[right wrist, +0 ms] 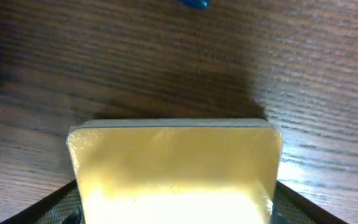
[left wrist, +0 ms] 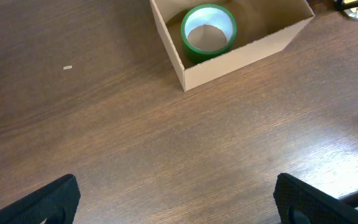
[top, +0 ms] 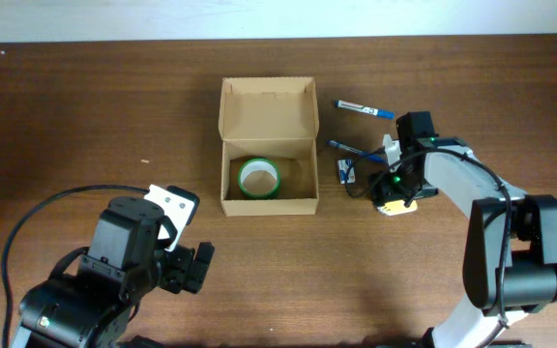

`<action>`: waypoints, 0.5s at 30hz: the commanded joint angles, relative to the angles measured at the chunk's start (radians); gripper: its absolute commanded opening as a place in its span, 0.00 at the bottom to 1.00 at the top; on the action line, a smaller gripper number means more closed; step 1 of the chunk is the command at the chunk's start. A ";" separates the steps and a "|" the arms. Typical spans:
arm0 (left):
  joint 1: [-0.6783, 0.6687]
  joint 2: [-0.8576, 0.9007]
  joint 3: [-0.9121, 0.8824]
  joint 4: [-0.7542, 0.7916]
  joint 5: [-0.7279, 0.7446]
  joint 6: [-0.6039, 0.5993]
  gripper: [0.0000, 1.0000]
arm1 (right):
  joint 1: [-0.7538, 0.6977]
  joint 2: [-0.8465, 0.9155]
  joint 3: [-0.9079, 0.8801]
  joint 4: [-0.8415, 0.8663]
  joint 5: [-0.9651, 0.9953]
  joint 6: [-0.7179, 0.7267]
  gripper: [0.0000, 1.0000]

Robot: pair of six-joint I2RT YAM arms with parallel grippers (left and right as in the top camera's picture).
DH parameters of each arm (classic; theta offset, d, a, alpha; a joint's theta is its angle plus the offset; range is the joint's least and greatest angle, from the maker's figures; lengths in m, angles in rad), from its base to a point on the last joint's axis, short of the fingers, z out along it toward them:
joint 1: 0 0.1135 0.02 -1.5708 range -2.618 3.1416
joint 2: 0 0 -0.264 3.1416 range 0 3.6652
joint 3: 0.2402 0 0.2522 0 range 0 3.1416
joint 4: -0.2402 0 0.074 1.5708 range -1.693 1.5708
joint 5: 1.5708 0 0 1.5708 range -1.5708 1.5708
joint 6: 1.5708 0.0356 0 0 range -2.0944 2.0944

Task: Pack container
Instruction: 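Close the right gripper on the yellow sticky-note pad, then lift the sticky-note pad and carry it over the box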

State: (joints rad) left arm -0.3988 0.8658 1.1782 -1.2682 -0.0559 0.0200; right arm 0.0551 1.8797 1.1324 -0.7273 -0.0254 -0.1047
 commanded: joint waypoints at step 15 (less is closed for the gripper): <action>0.003 -0.003 0.016 0.002 0.008 0.019 1.00 | 0.012 0.029 0.416 -0.332 -0.061 0.058 0.79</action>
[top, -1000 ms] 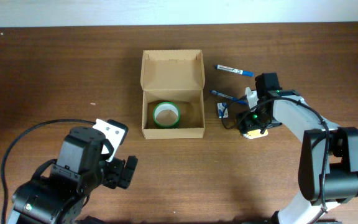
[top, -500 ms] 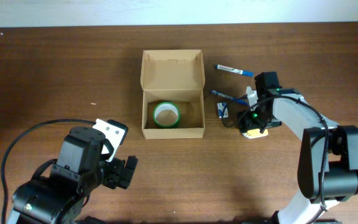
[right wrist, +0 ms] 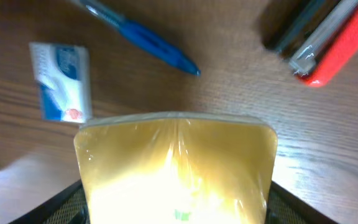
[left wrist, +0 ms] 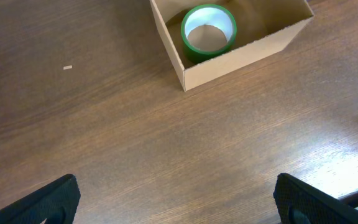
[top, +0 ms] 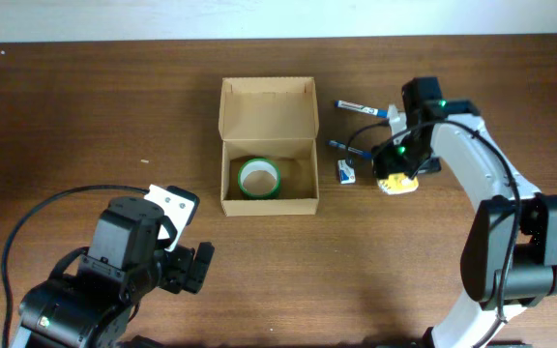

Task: Pack container
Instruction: 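Lift the sticky-note pad and carry it over the box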

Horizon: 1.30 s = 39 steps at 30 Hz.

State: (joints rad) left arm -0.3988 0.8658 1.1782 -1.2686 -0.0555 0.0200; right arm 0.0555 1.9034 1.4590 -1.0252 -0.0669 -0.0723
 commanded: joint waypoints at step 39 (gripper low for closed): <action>0.003 -0.003 0.016 0.003 0.008 0.019 0.99 | 0.549 0.109 0.262 -0.047 0.059 0.453 0.79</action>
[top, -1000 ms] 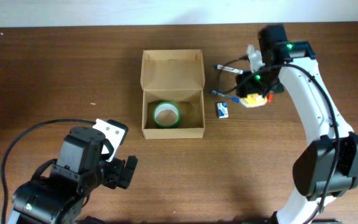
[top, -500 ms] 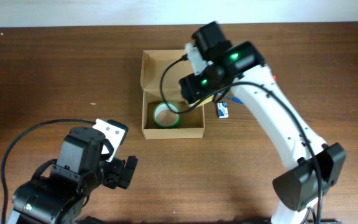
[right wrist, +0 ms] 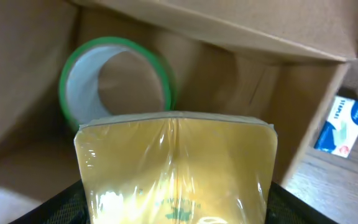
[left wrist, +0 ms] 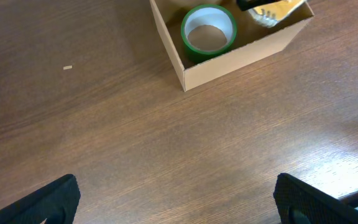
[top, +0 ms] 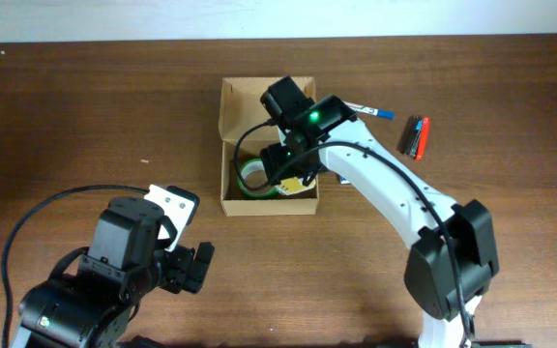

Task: Pack container
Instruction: 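Lift the sticky-note pad and carry it over the box, then lower the pad into the box beside the tape and open the right gripper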

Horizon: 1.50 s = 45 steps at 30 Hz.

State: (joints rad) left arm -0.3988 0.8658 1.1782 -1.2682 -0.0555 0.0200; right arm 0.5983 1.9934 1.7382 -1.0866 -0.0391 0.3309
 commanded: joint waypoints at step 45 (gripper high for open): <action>0.003 -0.003 0.016 0.002 0.007 0.019 0.99 | 0.006 0.027 -0.051 0.091 0.129 0.122 0.56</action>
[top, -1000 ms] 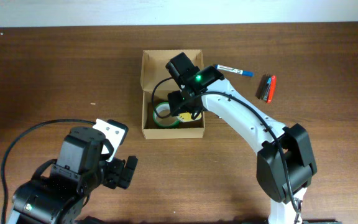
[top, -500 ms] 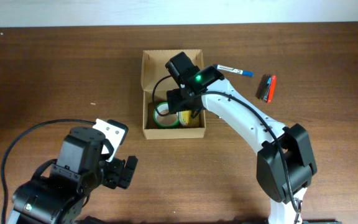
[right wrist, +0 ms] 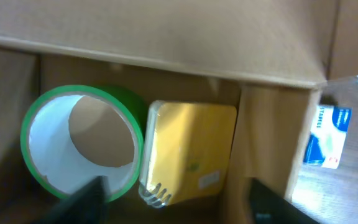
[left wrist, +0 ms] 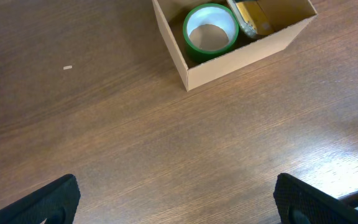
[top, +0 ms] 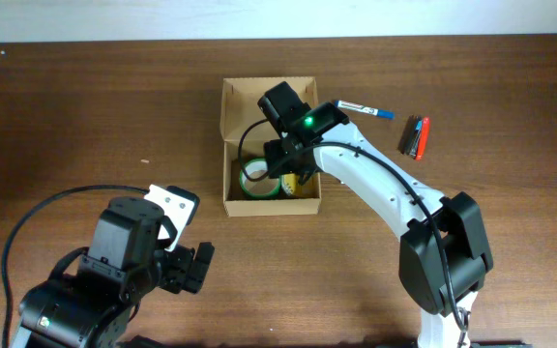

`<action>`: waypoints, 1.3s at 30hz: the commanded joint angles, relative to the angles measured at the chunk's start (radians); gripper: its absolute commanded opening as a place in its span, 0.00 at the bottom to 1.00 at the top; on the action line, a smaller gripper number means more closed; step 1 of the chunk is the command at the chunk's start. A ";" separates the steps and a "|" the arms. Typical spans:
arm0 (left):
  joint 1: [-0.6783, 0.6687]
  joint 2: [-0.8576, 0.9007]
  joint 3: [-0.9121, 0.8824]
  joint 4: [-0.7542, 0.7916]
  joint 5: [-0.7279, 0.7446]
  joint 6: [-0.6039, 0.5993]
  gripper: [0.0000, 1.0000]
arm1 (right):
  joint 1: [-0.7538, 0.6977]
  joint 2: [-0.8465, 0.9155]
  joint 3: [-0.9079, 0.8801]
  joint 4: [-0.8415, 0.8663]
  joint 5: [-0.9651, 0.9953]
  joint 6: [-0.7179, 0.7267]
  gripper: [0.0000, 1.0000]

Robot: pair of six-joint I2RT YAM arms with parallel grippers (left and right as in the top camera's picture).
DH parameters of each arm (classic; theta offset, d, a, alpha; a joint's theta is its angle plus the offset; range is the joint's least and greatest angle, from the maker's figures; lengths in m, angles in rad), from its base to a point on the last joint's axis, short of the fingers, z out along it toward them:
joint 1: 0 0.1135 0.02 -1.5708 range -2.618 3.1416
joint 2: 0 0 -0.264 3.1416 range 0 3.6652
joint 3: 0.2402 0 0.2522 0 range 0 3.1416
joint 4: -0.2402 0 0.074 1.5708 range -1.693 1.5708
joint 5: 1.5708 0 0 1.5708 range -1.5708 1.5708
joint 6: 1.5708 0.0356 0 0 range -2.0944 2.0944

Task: Pack container
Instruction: 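Lower the pad into the box beside the tape and open the right gripper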

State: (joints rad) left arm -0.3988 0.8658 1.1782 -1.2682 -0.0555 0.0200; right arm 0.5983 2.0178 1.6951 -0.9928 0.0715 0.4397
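The open cardboard box stands at the table's middle. Inside lie a green tape roll on the left and a flat yellow wrapped packet on the right, touching the roll. My right gripper hovers over the box interior, open, with the packet lying free below it. My left gripper is open over bare wood near the front left, holding nothing. In the left wrist view the roll and the packet show inside the box.
A small blue-and-white staples box lies just right of the box wall. A blue-capped marker and a red-and-black item lie farther right. The left arm's bulk fills the front left corner.
The right gripper has opened and let go of the yellow packet, which now lies in the box beside the tape roll. The left arm has not moved.
My right gripper was shut on the yellow packet at the table, right of the box. Then it held the packet above the pens and staples box, and later over the box interior. Now the packet rests in the box, released.
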 commanded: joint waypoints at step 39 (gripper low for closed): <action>0.003 -0.003 0.016 0.002 0.007 0.019 1.00 | 0.005 -0.001 -0.236 0.264 -0.037 -0.092 0.09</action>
State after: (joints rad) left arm -0.3988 0.8658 1.1782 -1.2682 -0.0555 0.0200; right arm 0.5983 2.0178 1.4361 -0.7189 0.0334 0.3546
